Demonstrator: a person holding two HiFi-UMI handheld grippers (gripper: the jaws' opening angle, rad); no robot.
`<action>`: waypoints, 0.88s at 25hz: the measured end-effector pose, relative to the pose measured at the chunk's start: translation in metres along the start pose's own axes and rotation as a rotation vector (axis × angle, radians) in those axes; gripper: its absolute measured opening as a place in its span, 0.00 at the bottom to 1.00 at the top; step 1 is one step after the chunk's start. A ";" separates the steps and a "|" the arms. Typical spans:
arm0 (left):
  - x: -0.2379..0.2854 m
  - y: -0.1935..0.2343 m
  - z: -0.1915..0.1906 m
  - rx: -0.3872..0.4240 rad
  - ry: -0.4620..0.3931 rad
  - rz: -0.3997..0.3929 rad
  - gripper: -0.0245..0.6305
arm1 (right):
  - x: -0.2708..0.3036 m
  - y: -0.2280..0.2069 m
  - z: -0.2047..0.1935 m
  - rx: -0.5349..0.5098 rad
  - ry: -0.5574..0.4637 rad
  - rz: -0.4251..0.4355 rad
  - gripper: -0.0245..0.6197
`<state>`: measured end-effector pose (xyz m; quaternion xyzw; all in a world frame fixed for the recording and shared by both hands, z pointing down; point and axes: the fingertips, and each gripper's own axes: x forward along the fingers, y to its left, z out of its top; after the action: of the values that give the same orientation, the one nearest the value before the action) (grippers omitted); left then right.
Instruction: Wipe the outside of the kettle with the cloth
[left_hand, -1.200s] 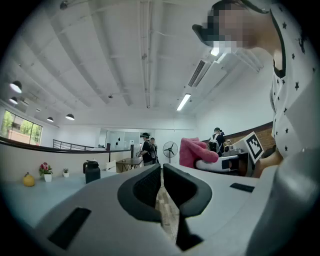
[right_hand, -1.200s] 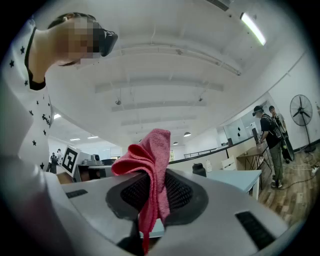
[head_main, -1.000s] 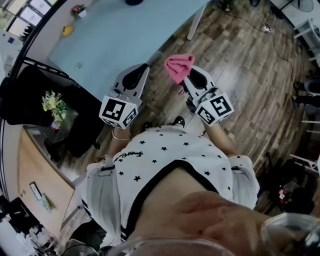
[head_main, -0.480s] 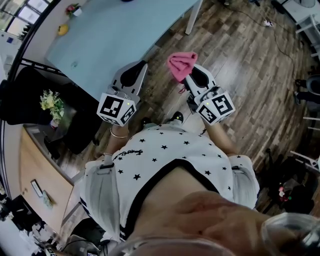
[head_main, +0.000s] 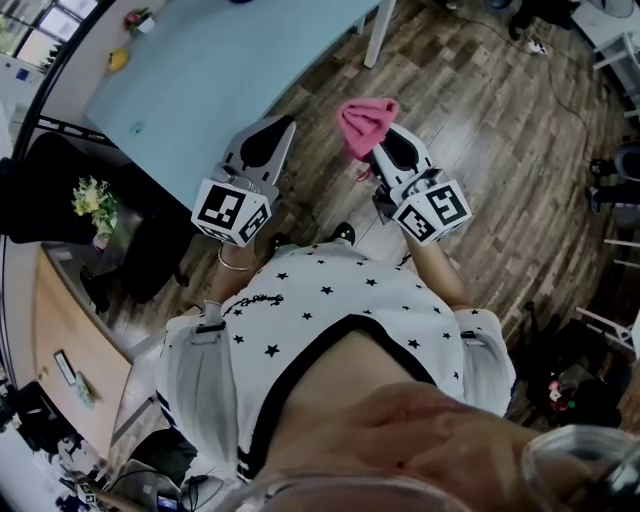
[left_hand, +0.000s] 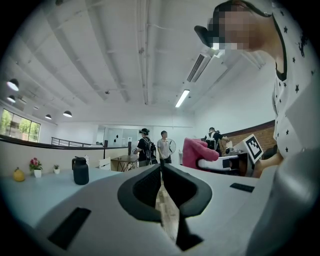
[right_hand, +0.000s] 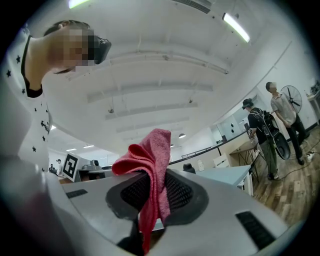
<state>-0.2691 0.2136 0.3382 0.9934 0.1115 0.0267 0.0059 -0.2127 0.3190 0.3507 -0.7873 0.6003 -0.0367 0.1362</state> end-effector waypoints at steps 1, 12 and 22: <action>0.003 -0.004 0.001 0.004 -0.002 0.002 0.10 | -0.003 -0.003 0.002 -0.001 -0.005 0.004 0.15; 0.015 -0.027 0.003 0.035 0.015 0.030 0.10 | -0.020 -0.022 0.008 0.019 -0.031 0.032 0.15; 0.044 -0.018 -0.003 0.015 0.008 0.027 0.10 | -0.010 -0.044 0.011 0.011 -0.017 0.042 0.15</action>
<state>-0.2308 0.2407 0.3427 0.9947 0.0984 0.0298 -0.0025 -0.1720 0.3415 0.3529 -0.7741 0.6151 -0.0305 0.1466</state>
